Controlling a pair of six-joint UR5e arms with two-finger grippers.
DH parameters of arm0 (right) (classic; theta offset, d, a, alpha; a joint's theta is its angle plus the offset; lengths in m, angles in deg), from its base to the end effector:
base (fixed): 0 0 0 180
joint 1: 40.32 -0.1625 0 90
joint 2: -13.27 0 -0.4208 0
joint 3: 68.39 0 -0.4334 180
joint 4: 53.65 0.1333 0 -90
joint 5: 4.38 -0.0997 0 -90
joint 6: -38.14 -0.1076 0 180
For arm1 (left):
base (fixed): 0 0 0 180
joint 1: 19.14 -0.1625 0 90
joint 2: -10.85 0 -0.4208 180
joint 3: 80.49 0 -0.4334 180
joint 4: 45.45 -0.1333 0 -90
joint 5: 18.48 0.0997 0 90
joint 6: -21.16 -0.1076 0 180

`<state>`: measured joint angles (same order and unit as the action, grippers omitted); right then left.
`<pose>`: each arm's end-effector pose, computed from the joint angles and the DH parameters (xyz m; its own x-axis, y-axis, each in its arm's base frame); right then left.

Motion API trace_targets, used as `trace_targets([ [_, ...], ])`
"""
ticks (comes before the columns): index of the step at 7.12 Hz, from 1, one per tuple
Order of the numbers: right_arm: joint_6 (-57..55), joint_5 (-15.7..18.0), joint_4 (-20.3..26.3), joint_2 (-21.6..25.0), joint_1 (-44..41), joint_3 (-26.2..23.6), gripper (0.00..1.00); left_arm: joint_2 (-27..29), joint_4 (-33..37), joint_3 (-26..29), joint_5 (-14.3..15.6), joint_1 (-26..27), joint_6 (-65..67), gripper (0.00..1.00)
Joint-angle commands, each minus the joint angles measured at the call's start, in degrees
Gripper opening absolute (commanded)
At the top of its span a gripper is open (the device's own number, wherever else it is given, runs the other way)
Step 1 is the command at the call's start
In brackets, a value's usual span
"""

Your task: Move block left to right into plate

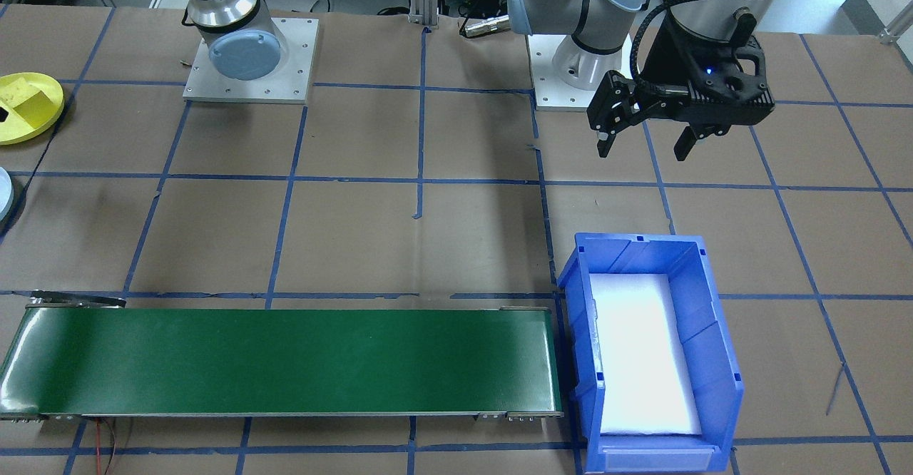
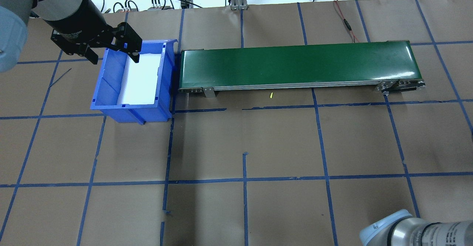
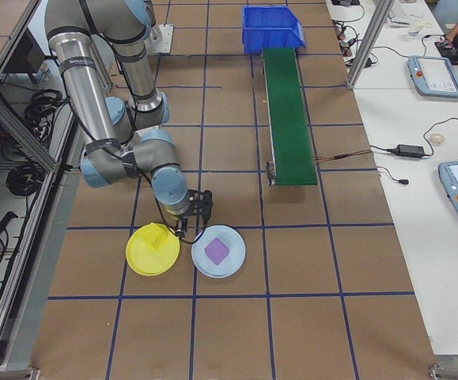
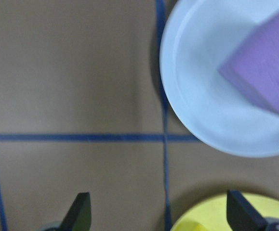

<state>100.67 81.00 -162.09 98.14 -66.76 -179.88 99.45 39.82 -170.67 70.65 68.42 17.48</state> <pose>-0.3921 -0.3535 0.2671 -0.9864 0.0230 -0.1630 0.0242 0.9997 -0.0051 -0.1121 -0.5386 0.4957 -0.9997 0.0229 0.0084 0.0219 0.9943 -0.1044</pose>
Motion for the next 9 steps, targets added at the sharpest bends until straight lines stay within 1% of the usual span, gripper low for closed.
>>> trace_targets([
  [1, -21.8, -6.2, 2.7, 1.3, -24.2, 4.2, 1.00, 0.0, 0.0, 0.1, 0.0, 0.0, 0.1, 1.00],
  [2, -37.6, -8.1, 2.7, 1.3, -35.4, 6.9, 1.00, 0.0, 0.0, 0.1, 0.0, 0.0, 0.1, 1.00],
  [3, -50.6, -7.3, 2.7, 1.3, -46.0, 11.2, 1.00, 0.0, 0.0, 0.1, 0.0, -0.1, 0.1, 1.00],
  [4, -58.3, -3.6, 5.7, 2.0, -52.9, 16.5, 1.00, 0.0, 0.0, 0.1, 0.0, -0.1, 0.1, 1.00],
  [5, -62.0, -2.5, 10.1, 4.5, -56.7, 19.2, 1.00, 0.0, 0.0, 0.1, 0.0, 0.0, 0.1, 1.00],
  [6, -63.1, -2.5, 11.7, 7.2, -57.7, 19.9, 1.00, 0.0, 0.0, 0.1, 0.0, -0.1, 0.1, 1.00],
  [7, -63.3, -2.5, 12.3, 8.1, -57.8, 19.9, 1.00, -0.1, 0.0, 0.1, 0.1, -0.1, 0.1, 1.00],
  [9, -65.5, -1.9, 12.6, 7.3, -61.4, 18.6, 1.00, -0.1, 0.0, 0.2, 0.1, -0.1, 0.0, 1.00],
])
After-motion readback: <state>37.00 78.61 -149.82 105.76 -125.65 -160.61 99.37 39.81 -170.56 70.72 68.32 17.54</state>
